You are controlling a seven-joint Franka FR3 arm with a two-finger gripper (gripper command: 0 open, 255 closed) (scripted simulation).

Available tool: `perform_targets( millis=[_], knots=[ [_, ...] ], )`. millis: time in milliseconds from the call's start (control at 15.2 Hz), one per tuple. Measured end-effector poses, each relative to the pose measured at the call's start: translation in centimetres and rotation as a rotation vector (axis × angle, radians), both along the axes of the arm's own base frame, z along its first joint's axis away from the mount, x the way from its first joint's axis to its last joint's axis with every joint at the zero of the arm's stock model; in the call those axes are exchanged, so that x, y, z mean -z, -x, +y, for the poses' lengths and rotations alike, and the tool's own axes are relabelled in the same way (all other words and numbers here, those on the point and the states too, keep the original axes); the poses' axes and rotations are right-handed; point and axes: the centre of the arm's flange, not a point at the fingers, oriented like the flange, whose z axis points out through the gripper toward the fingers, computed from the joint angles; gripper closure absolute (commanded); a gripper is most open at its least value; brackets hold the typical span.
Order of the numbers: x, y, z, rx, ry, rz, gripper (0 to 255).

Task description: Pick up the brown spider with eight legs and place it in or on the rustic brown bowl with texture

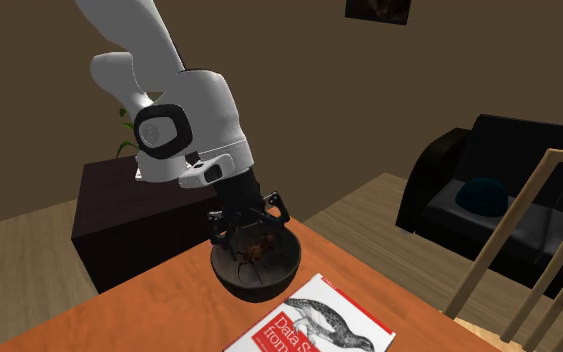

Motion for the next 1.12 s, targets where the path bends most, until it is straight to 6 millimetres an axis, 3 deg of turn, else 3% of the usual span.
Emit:
perform_targets(
  millis=[198,594,660,1122],
  knots=[
    [1.5,-0.5,0.0,-0.001,-0.001,0.001,0],
    [1.8,-0.6,0.1,-0.001,-0.001,0.001,0],
    [1.8,-0.6,0.1,-0.001,-0.001,0.001,255],
    [1.8,-0.6,0.1,-0.001,0.0,0.001,255]
  ],
)
